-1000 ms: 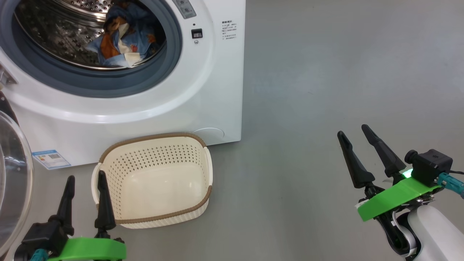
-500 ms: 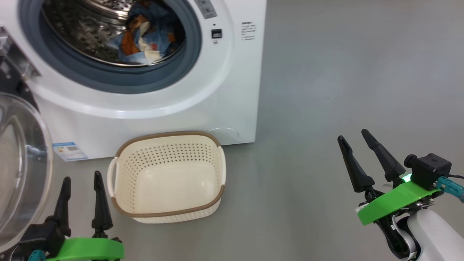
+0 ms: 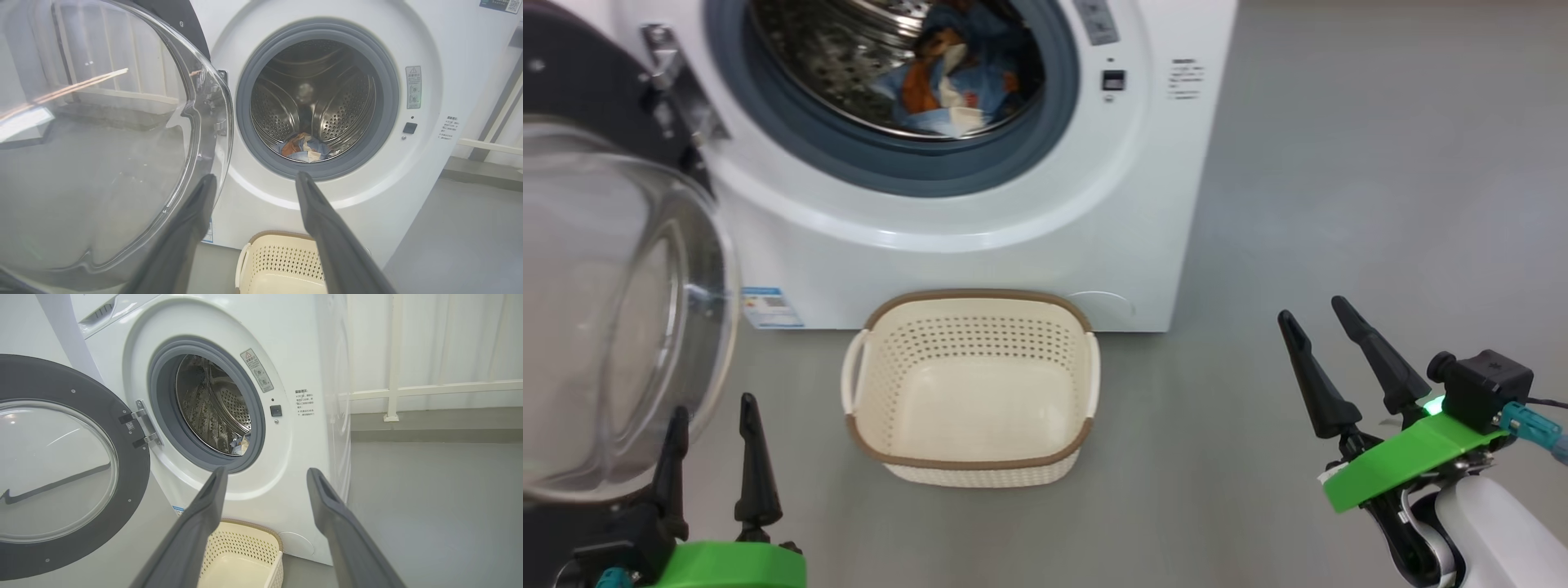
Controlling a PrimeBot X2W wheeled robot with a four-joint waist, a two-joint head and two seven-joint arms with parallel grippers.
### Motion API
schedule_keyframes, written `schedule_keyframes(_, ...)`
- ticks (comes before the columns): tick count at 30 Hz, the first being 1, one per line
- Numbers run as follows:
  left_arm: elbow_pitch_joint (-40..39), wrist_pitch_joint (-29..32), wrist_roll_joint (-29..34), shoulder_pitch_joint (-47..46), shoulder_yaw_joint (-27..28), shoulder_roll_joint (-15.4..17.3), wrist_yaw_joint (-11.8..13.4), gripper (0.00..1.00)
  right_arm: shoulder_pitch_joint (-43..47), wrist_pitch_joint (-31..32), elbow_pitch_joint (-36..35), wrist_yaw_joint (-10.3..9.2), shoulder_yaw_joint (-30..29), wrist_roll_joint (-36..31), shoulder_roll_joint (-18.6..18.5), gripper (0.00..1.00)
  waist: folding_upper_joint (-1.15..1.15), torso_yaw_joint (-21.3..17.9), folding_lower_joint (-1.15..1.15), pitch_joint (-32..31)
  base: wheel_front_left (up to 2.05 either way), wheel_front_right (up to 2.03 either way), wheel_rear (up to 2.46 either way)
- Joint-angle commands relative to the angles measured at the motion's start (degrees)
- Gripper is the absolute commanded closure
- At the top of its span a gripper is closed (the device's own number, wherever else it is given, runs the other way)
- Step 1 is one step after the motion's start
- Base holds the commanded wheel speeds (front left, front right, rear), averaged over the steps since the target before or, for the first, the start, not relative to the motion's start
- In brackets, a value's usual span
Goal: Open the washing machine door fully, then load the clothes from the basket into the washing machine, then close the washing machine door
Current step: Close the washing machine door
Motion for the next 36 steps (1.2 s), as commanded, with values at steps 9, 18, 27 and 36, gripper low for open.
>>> schedule_keyframes(9,-0.48,-0.35,0.16,1.11,1.52,0.57,0.57,0.00,1.80,-0.45,-0.54,0.33,1.74,-0.71,-0.17,0.00,0.00,7.27,0.00,-2.35,0.00,0.00,0.00)
schedule_keyframes(18,0.45,-0.35,0.08,1.89,1.05,0.79,0.67,0.00,2.28,-0.45,-0.20,0.33,2.37,-0.61,0.09,0.00,0.00,12.27,0.00,-3.14,0.00,0.00,0.00)
schedule_keyframes(27,0.67,-0.07,-0.07,2.33,0.08,0.86,0.92,0.00,2.60,-0.45,-0.08,0.33,2.66,-0.68,0.22,0.00,0.00,16.55,0.00,-3.12,0.00,0.00,0.00)
schedule_keyframes(36,0.31,-0.08,-0.47,2.72,-0.49,0.90,1.21,0.00,2.57,-0.45,0.00,0.33,3.20,-0.60,0.10,0.00,0.00,19.09,0.00,-2.96,0.00,0.00,0.00)
